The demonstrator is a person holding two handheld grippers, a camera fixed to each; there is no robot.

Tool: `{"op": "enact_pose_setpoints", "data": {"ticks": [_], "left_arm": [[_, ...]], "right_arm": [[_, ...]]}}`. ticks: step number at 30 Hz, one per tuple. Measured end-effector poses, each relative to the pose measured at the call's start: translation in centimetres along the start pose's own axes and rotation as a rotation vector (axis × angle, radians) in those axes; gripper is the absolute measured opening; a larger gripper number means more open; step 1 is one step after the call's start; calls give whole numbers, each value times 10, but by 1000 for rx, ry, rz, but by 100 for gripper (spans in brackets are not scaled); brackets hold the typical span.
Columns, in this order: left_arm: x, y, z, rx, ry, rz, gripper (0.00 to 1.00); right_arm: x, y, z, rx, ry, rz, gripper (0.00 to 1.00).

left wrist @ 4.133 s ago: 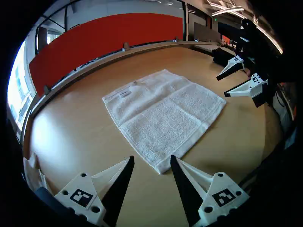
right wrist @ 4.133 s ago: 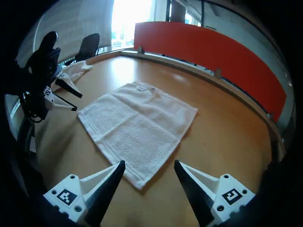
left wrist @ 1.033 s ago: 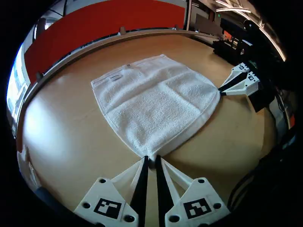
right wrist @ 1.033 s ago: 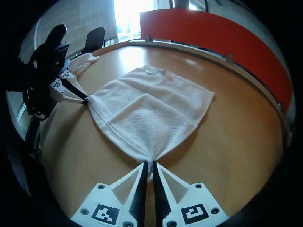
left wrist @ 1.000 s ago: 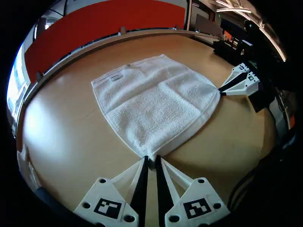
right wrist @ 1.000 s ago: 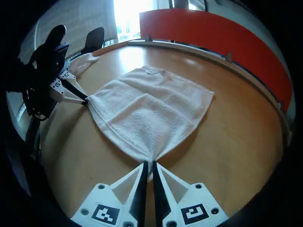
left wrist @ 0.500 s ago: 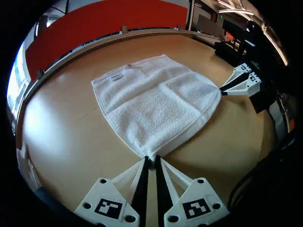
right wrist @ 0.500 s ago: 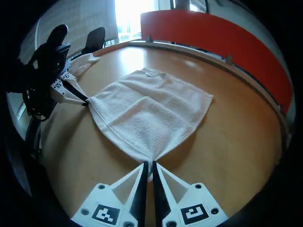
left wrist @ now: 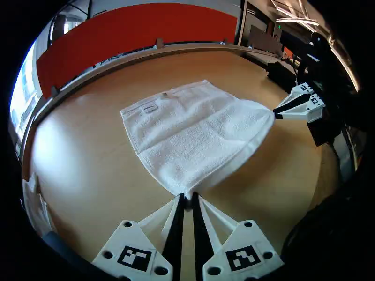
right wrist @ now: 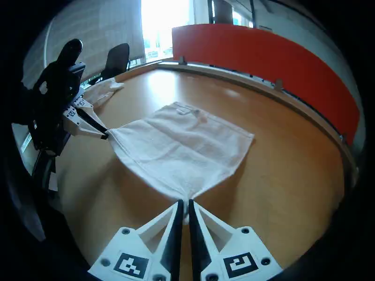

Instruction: Fold towel

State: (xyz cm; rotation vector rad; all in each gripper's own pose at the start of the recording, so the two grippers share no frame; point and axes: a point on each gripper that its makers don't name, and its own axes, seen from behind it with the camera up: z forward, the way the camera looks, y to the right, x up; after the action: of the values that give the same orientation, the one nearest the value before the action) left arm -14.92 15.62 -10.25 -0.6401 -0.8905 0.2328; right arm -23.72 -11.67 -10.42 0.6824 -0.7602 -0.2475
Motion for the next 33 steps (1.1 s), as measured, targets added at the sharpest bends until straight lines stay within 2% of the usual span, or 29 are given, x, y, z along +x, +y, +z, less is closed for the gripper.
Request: {"op": "enact_pose_setpoints", "data": {"ticks": [18, 33], "left_arm": [[30, 3, -41, 7, 38, -28, 12], [43, 8, -60, -4, 49, -45, 12]], "right_arm": [[44, -4, -36, -4, 71, 0, 8], [60, -4, -55, -2, 98, 12, 7]]}}
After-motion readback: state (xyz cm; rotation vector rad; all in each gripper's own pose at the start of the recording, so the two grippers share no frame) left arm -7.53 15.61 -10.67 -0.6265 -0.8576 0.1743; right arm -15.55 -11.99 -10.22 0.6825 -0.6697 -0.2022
